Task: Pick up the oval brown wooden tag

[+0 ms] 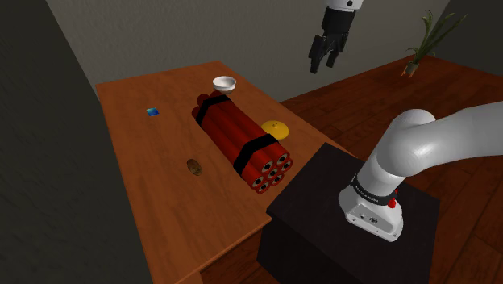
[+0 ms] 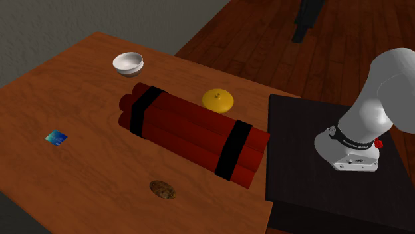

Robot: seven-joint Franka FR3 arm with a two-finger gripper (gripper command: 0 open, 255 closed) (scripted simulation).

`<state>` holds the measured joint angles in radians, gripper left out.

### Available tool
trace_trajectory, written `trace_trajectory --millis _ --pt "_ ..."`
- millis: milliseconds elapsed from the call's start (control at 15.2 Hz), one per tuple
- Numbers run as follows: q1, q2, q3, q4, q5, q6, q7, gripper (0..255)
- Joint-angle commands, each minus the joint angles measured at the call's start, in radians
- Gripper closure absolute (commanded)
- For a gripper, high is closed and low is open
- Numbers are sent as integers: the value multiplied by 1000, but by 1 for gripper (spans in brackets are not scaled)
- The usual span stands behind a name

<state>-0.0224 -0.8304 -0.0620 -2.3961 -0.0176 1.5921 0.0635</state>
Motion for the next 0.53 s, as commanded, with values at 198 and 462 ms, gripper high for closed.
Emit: trace_trajectory --millis 198,462 --pt "18 52 38 -38 22 90 35 0" --pt "42 141 87 -70 47 211 80 0"
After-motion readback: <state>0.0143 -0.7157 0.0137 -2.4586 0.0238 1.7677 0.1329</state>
